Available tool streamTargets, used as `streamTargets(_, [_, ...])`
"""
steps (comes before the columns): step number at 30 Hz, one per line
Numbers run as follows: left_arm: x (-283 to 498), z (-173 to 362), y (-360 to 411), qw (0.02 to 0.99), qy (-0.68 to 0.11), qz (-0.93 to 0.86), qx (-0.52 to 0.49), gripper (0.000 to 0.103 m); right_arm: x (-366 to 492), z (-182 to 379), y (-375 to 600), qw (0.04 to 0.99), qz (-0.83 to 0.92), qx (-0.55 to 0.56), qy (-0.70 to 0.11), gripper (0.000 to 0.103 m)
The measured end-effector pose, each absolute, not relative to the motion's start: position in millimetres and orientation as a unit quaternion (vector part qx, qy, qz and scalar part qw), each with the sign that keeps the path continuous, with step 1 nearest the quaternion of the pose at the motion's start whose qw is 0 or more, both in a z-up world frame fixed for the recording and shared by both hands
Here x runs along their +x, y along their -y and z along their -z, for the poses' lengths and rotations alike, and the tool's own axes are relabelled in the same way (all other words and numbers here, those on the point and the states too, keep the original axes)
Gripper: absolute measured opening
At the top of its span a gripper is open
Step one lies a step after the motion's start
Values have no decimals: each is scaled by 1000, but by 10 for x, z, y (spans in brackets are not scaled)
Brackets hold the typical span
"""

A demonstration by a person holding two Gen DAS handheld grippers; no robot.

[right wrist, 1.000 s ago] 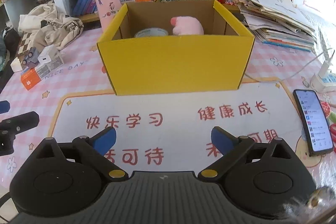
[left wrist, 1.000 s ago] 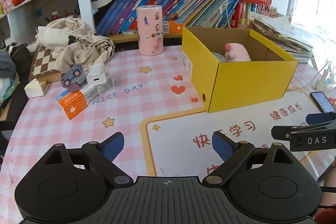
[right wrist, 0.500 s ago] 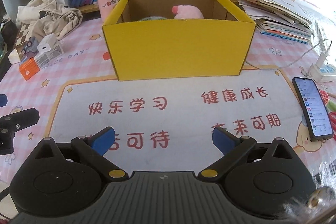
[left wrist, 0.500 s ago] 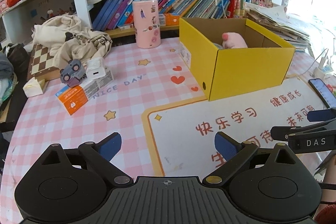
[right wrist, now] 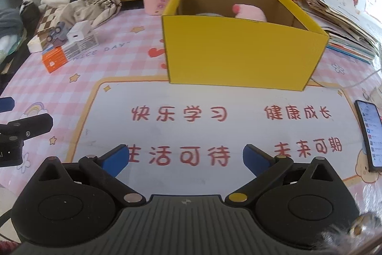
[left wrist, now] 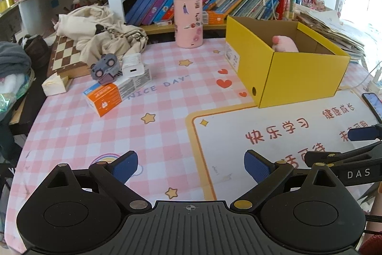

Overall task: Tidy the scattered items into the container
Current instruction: 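Move the left tool toward the grey toy car while the right tool approaches the white charger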

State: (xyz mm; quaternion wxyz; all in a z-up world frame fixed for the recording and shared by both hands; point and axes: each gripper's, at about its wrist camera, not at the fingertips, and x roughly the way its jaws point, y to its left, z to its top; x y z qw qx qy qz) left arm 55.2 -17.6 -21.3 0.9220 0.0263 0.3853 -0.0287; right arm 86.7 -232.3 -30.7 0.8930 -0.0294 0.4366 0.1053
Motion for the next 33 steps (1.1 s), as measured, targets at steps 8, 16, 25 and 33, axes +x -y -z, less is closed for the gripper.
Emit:
streamTargets(8, [519, 230, 42, 921, -389, 18, 18, 98, 876, 316, 2171, 890, -120, -41, -439, 103])
streamTargets(16, [480, 236, -71, 921, -388, 15, 13, 98, 884, 319, 2020, 887, -133, -51, -439, 103])
streamTargets(25, [390, 210, -296, 926, -378, -5, -2, 98, 900, 300, 1749, 884, -162, -72, -433, 103])
streamTargets(33, [344, 207, -442, 927, -375, -20, -18, 98, 892, 286, 1550, 879, -191, -97, -426, 103])
